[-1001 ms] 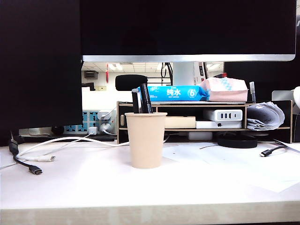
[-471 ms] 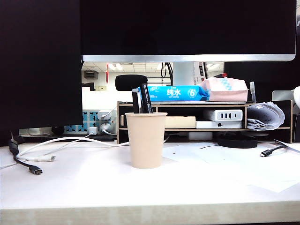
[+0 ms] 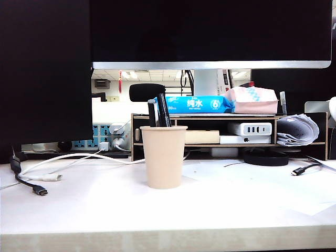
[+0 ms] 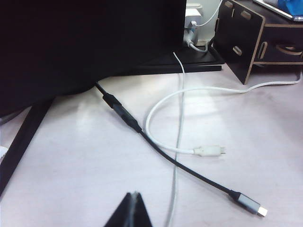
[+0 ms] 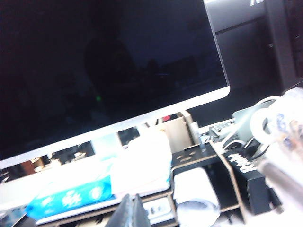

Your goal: Pick up the marker and insert it into the paper cup.

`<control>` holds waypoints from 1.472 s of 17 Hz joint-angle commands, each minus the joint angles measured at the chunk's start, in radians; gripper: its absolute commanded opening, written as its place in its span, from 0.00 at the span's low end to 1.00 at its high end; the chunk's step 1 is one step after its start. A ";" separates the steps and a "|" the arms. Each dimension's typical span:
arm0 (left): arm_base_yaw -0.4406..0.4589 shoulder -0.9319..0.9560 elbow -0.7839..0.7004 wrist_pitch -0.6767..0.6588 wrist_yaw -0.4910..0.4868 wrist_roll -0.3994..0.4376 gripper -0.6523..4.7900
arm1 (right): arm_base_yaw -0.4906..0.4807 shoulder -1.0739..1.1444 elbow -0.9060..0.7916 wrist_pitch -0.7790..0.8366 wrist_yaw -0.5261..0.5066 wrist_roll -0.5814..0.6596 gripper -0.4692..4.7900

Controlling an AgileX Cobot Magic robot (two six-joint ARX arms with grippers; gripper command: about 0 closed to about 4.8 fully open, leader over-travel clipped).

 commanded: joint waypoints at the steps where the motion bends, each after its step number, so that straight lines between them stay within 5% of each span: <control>1: 0.002 0.000 -0.003 -0.011 0.003 0.004 0.11 | 0.013 -0.022 0.004 -0.084 0.007 -0.002 0.09; 9: 0.002 0.000 -0.003 -0.011 0.003 0.004 0.11 | 0.021 -0.022 -0.010 -0.377 0.008 -0.002 0.09; 25: 0.002 0.000 -0.003 -0.011 0.003 0.004 0.11 | 0.022 -0.022 -0.087 -0.291 0.007 -0.002 0.09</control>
